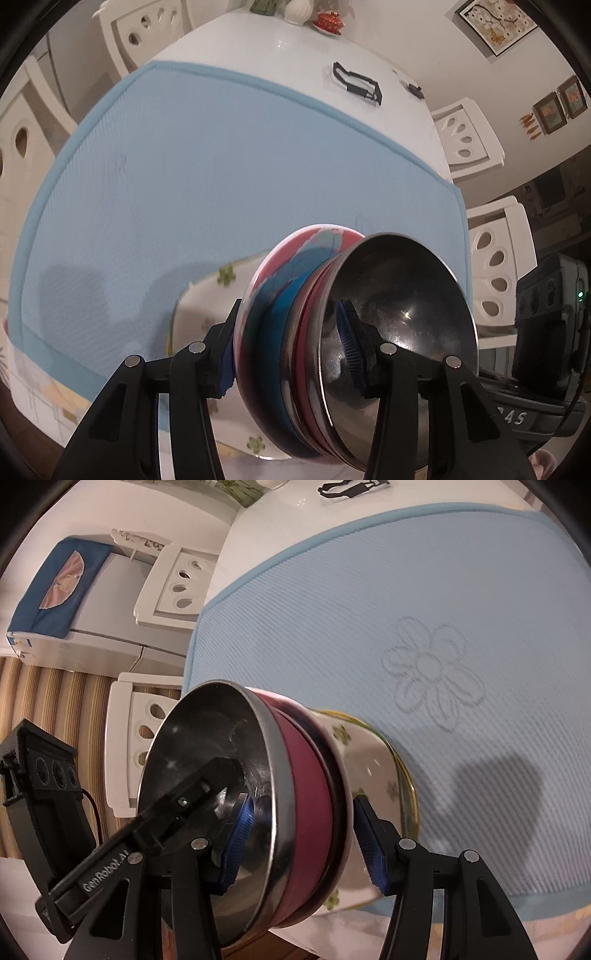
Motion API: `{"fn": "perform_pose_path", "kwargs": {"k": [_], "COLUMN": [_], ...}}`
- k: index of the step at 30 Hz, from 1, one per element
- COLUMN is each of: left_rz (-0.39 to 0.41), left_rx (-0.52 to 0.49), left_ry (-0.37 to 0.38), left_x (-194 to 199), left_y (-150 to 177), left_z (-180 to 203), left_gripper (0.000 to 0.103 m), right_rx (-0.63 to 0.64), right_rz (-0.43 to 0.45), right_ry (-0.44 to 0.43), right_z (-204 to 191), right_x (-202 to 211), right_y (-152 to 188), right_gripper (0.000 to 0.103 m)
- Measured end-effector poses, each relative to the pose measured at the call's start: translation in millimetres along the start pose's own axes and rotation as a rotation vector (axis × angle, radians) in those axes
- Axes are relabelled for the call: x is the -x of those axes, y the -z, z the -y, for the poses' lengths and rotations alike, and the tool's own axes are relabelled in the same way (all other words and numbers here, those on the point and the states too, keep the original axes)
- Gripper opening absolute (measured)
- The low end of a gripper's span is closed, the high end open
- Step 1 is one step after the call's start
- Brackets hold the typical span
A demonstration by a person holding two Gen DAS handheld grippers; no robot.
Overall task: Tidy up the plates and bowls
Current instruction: 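Lower the bowl stack onto the floral plate stack and open both grippers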
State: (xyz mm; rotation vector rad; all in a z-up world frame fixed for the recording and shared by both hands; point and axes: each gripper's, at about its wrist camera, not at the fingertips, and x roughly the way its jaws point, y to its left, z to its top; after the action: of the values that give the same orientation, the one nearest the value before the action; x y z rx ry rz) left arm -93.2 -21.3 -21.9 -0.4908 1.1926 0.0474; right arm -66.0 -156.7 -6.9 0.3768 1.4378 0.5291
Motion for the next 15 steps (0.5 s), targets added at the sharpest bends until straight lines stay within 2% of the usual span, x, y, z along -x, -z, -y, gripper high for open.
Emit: {"fn": "perform_pose_path", "kwargs": {"k": [7,15], "left_rz": [-0.021,-0.022], "left_rx": [0.018,-0.037], "left_ry": [0.015,0.002], "left_x": [-11.9,-18.1], "left_y": [18.2,21.5], "left_z": [-12.1,-21.9], "left_gripper": [0.044,0.045], "right_rx": [0.015,0.044], "right_rz": [-0.010,-0.012], "right_ry": [0.040,0.060], "right_z": [3.2,-4.2], "right_x": [-10.2,-27.8], "right_y": [15.5,21.1], "right_gripper": [0.054,0.054]}}
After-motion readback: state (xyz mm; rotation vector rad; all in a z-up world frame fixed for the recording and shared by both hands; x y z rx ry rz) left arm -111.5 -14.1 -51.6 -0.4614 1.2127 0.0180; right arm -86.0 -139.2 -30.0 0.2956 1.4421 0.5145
